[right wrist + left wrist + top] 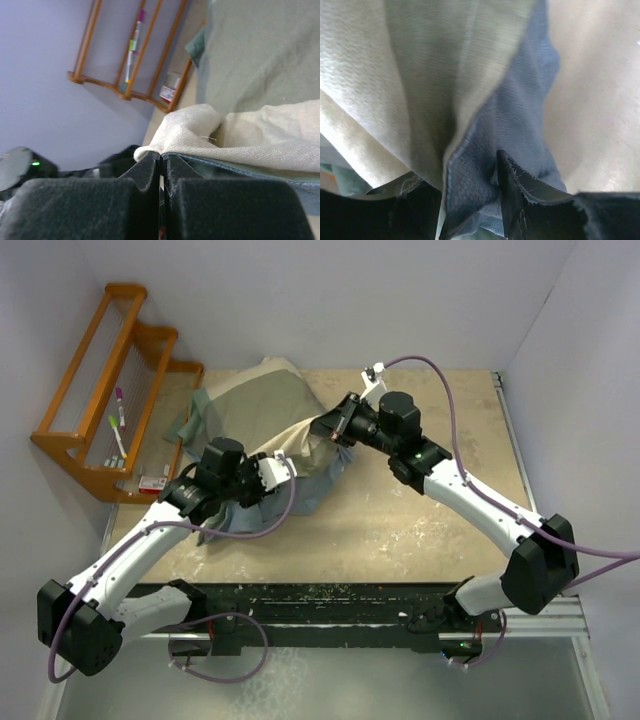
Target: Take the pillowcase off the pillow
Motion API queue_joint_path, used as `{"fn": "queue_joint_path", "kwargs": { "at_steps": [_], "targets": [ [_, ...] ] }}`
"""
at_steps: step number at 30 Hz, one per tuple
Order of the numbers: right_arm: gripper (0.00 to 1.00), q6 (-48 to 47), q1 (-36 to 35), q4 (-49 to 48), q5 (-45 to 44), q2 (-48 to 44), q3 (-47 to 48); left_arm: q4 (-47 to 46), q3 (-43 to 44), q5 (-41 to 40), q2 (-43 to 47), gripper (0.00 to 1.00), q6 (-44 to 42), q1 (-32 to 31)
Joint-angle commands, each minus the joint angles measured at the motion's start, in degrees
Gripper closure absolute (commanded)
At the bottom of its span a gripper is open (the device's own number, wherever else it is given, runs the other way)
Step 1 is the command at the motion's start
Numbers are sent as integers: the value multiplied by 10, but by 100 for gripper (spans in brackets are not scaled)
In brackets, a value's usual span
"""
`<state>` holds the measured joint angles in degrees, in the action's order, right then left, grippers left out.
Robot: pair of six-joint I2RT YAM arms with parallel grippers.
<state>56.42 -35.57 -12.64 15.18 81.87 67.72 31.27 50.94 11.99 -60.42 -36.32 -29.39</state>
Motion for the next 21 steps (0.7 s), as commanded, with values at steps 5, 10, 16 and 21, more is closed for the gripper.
{"fn": "queue_joint_path", "kwargs": {
  "at_steps": [5,10,16,21],
  "targets": [
    [100,64,3,-100,27,-38,23,-51,18,0,6,33,64,-1],
    [100,76,1,-126,33,-36,60,-49,-8,-47,8,41,38,-1],
    [100,83,-15,-135,39,-29,87,-2,-19,-11,25,20,37,-2],
    [100,80,-37,-146,36,-18,114,17,-40,-11,-2,17,19,-5]
  ]
}}
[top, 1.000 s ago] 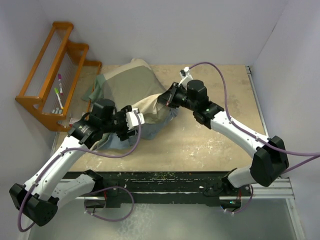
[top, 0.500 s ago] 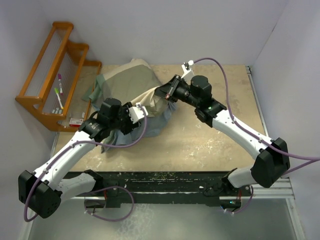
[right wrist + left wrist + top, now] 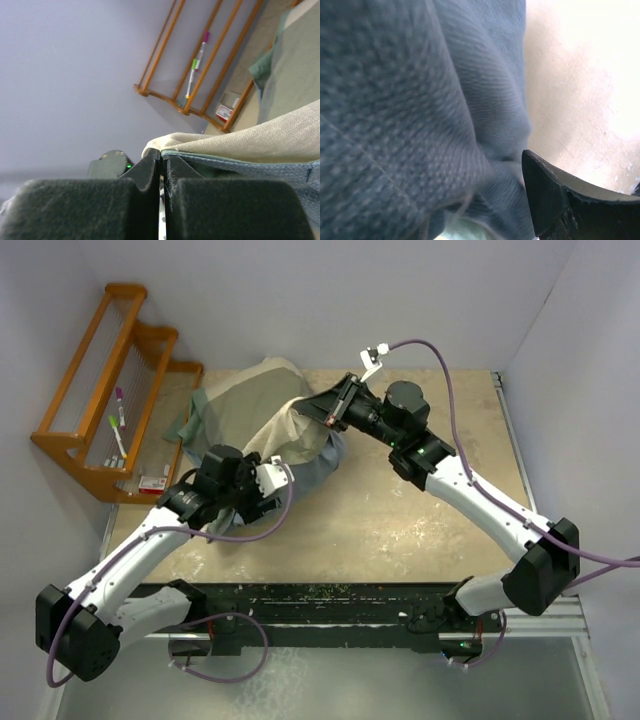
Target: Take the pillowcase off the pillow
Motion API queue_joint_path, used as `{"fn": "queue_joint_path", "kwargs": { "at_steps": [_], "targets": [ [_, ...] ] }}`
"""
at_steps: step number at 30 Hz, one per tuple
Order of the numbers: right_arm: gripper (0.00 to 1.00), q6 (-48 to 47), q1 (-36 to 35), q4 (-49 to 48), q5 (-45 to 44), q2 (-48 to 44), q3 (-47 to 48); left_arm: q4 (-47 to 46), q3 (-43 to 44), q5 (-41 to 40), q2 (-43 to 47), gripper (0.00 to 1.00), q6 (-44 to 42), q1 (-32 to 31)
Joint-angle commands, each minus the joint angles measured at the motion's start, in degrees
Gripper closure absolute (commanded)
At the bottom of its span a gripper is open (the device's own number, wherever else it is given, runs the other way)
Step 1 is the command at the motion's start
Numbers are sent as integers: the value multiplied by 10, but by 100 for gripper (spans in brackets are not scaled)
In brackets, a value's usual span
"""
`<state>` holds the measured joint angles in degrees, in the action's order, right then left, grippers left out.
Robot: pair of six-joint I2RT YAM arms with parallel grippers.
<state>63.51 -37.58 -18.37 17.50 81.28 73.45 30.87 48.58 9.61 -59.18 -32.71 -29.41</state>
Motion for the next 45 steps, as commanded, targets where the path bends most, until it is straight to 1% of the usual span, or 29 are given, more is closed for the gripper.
{"fn": "queue_joint_path", "kwargs": {
  "at_steps": [1,2,3,4,6,7,8,9,13,14,17,20,25,27,29,30,33,35,37,39,41,45],
  "targets": [
    [100,7,-20,-89,13,-11,63,18,-22,3,-21,15,-20,-5],
    [100,6,-24,-88,13,-11,68,12,-25,-9,-29,15,-24,-5],
    [100,4,-29,-89,13,-12,70,4,-29,-25,-36,19,-30,-5],
    [100,3,-31,-89,13,-14,72,-9,-32,-46,-43,26,-36,-5],
    [100,-1,-31,-75,9,-21,72,-43,-31,-98,-58,55,-39,-4],
    [100,-9,-31,-62,11,-26,69,-50,-22,-115,-66,74,-37,-3],
    [100,-21,-29,-46,11,-32,64,-47,-9,-116,-66,95,-35,-1],
    [100,-33,-23,-31,6,-37,57,-42,5,-112,-62,100,-31,1],
    [100,-104,4,45,-9,-58,28,-16,63,-79,-29,100,-27,2],
    [98,-126,7,72,-18,-64,18,-5,84,-69,-23,100,-28,2],
    [79,-180,25,110,-34,-90,-23,36,178,-43,-18,100,-33,2],
    [65,-231,35,138,-46,-129,-64,82,287,-13,-36,100,-33,1],
    [44,-349,35,182,-58,-205,-107,132,455,1,-99,100,-22,1],
    [39,-411,35,185,-89,-238,-121,152,517,3,-127,100,-14,1],
    [36,-457,36,184,-89,-277,-146,158,566,7,-148,100,-2,1],
    [35,-475,35,169,-77,-296,-184,157,587,8,-155,100,3,1],
    [32,-503,29,77,-25,-357,-283,158,641,9,-173,100,11,0],
    [32,-519,5,50,-23,-371,-323,164,654,8,-181,100,14,-1],
    [32,-552,-49,51,-72,-355,-333,176,648,7,-183,100,17,-2],
    [35,-612,-129,50,-127,-322,-335,182,630,4,-179,100,18,-3],
    [39,-659,-166,35,-147,-277,-339,180,612,-1,-172,100,18,-3],
    [43,-769,-217,0,-185,-196,-339,180,603,-11,-162,100,16,-4]
  ]
}}
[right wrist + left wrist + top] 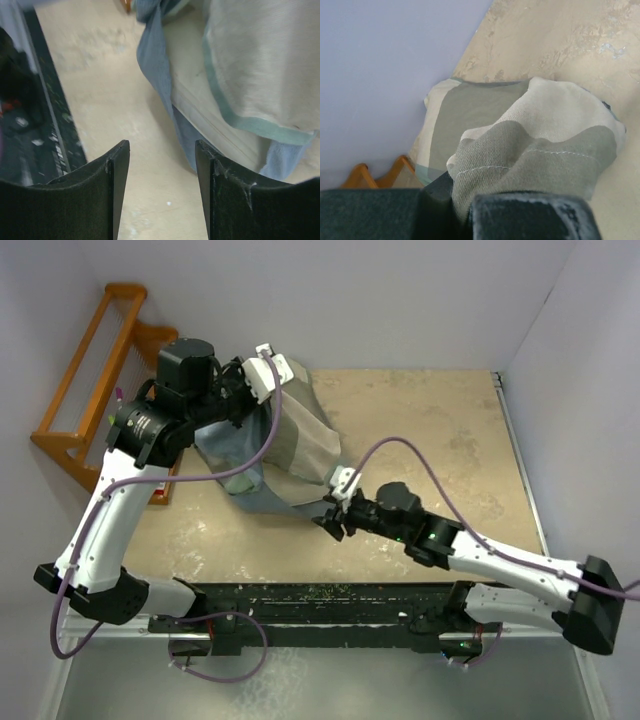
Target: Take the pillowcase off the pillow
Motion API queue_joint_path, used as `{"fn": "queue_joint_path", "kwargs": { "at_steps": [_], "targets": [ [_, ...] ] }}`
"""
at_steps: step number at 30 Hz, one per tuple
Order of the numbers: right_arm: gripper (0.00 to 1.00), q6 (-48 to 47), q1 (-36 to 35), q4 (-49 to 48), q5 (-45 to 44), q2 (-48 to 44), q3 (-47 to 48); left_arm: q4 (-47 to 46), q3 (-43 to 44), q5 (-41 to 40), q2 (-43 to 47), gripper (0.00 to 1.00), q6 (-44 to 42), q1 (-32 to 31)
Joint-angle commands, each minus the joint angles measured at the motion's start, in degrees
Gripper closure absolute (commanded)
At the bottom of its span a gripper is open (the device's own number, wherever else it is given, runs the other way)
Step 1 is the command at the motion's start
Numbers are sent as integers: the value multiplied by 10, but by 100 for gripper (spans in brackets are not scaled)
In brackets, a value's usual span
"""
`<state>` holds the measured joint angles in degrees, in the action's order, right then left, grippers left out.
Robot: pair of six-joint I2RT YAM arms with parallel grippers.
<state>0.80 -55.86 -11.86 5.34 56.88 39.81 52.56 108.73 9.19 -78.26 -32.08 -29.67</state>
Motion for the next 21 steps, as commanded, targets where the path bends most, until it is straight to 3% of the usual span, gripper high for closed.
{"fn": "queue_joint_path", "kwargs": {
  "at_steps": [1,5,7,16,21],
  "targets": [
    [43,-173,-49,-72,-76,70,-1,-35,2,-9,30,100,8,-1],
    [44,-263,-65,-116,-171,158,14,-27,-3,-11,36,100,4,-1],
    [43,-299,-61,-165,-164,186,19,-22,-7,-9,38,100,6,-1],
    [35,-407,-36,-168,-168,353,93,-15,-32,-8,58,100,4,-1],
    [21,-451,-36,-164,-170,395,104,-15,-37,-10,62,100,-6,-1]
  ]
}}
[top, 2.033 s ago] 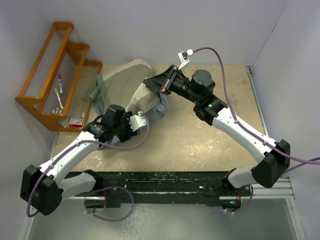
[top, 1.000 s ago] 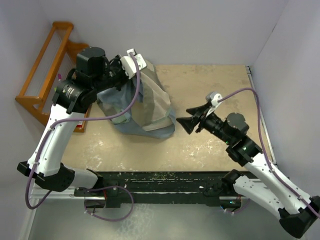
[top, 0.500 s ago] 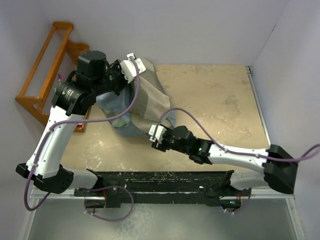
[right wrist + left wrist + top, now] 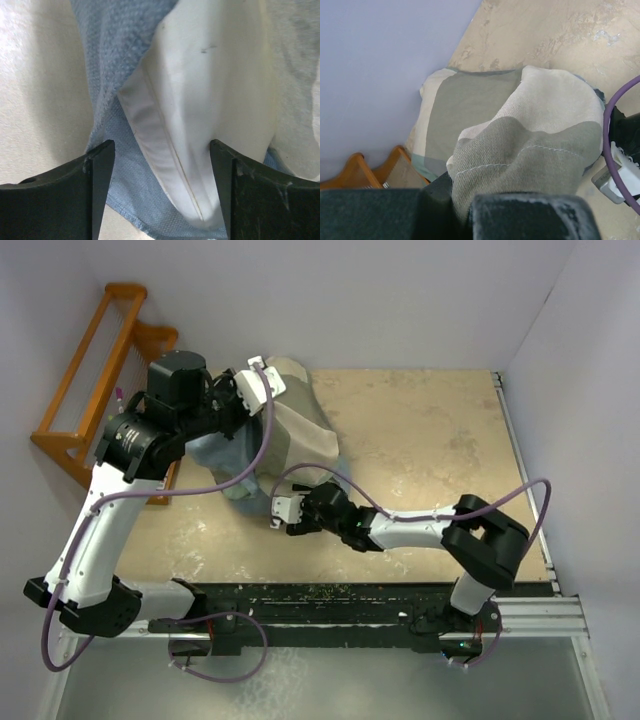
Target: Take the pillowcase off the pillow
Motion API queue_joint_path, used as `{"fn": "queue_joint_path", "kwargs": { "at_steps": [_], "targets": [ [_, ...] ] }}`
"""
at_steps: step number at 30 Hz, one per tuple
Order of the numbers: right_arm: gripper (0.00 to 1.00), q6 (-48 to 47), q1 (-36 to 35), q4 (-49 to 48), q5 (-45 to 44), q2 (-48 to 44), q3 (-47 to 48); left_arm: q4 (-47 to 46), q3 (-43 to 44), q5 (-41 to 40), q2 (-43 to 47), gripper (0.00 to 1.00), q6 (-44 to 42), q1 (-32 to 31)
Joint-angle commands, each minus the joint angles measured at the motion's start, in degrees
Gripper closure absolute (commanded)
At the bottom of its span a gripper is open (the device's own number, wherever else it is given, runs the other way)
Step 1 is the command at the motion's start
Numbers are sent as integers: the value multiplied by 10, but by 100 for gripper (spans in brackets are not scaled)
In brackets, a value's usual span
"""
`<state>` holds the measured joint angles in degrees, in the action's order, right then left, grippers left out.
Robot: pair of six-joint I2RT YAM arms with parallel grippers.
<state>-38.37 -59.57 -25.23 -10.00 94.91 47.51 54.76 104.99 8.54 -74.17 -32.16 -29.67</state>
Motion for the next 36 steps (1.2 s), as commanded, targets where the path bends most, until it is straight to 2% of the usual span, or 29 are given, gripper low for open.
{"fn": "queue_joint_path", "kwargs": {
  "at_steps": [1,7,13,15,17,18,21,24,28,33,36],
  "targets": [
    [19,-65,1,-35,-20,23,29,-37,0,-4,22,100,-6,-1],
    [17,-121,2,-83,-58,93,75,-37,5,1,20,100,1,-1],
    [18,-155,1,-79,-67,175,155,-31,17,3,17,100,6,-2],
    [26,-157,1,-108,-87,193,166,-24,30,4,11,100,11,-1],
    [48,-152,0,-151,-125,187,168,-19,39,5,10,100,15,-1],
    [58,-135,0,-152,-129,171,168,-19,37,3,11,100,16,-1],
    [78,-45,3,-116,-84,75,158,-31,10,-6,20,100,12,-1],
    [99,23,8,-35,-22,-43,165,-49,-19,-12,26,100,10,-1],
    [100,85,10,85,19,-153,205,-79,-47,-32,28,100,4,-1],
    [100,130,13,199,23,-250,267,-105,-48,-46,30,84,0,-1],
    [100,154,13,278,27,-277,340,-105,-42,-46,29,74,-4,-1]
  ]
}}
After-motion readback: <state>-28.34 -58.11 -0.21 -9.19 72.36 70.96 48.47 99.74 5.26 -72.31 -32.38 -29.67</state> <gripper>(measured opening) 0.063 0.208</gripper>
